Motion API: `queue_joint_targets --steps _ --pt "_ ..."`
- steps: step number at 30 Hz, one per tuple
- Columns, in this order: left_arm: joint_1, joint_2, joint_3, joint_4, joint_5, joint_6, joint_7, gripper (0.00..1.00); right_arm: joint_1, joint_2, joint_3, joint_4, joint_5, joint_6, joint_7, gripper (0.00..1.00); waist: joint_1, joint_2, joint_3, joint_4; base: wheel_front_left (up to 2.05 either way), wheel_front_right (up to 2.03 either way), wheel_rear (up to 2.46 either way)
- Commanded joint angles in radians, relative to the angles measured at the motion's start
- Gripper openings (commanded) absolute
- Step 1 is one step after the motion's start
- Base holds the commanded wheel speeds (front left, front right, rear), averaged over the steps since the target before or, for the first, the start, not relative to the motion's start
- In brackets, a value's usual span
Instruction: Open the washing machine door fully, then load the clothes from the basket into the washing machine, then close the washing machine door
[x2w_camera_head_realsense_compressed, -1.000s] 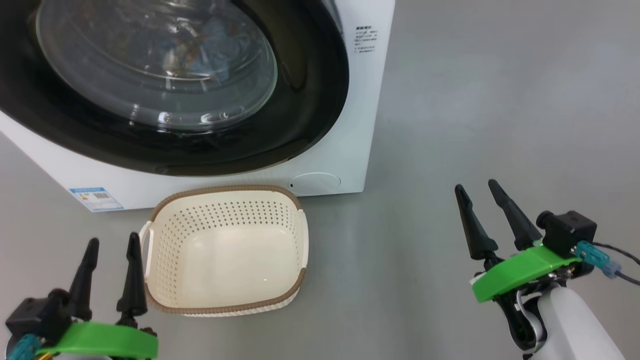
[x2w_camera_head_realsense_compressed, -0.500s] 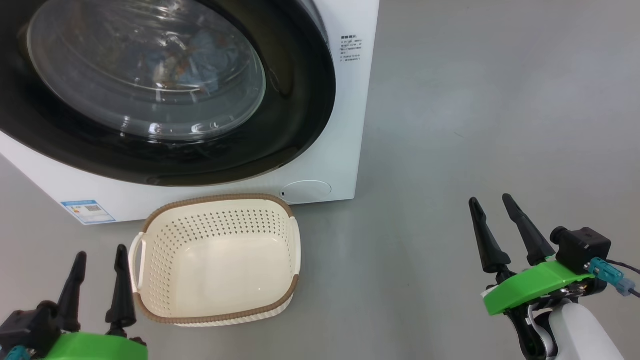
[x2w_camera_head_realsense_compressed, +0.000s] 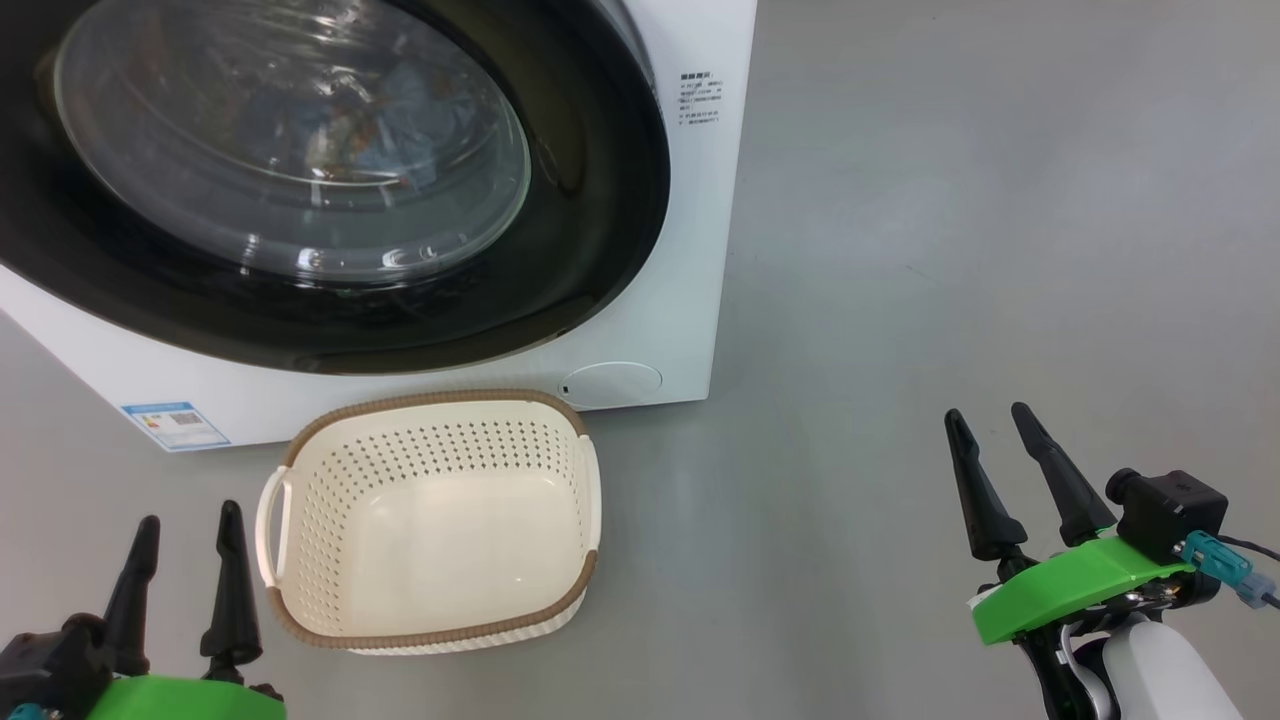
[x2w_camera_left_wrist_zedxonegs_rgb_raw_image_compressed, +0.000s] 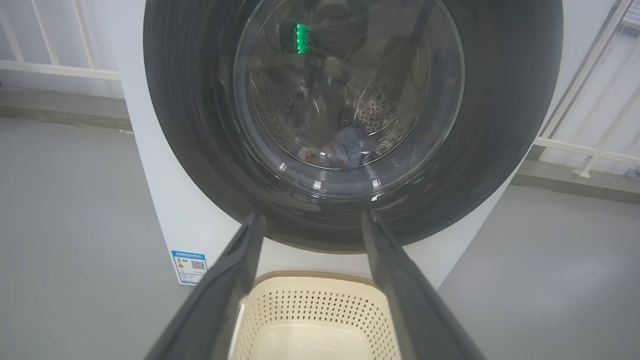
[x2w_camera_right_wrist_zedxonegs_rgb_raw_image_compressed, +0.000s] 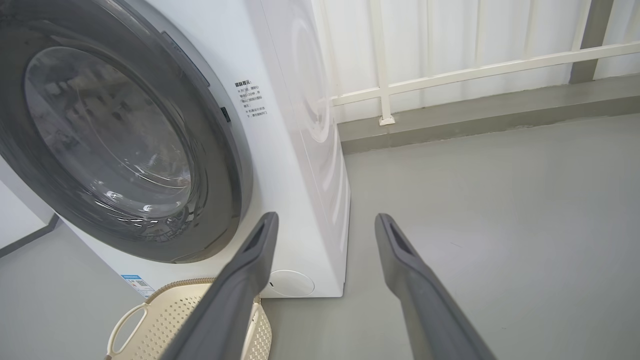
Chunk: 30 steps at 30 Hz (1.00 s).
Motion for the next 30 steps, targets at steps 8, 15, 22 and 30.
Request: queue_joint_targets --steps 8,15,22,30 --pt "-0.009 0.019 0.039 -0.013 0.023 -0.003 -0.006 1.0 0.004 0.002 0.008 -0.031 -0.015 0.001 -0.005 1.0 0.0 0.0 0.0 0.001 0.0 0.0 0.0" --pt "-0.006 0.016 0.044 -0.013 0.03 -0.003 -0.006 1.0 0.007 0.003 0.006 -0.033 -0.015 0.001 -0.005 1.0 0.0 0.0 -0.001 0.0 0.0 0.0 0.0" --pt "-0.009 0.016 0.043 -0.016 0.036 -0.003 -0.006 1.0 0.005 0.003 0.004 -0.035 -0.015 0.001 -0.005 1.0 0.0 0.0 0.003 0.003 0.0 0.0 0.0" --pt "-0.008 0.014 0.049 -0.012 0.042 -0.003 -0.006 1.0 0.004 0.003 0.005 -0.039 -0.017 0.001 -0.005 1.0 0.0 0.0 0.003 0.005 0.0 0.0 0.0"
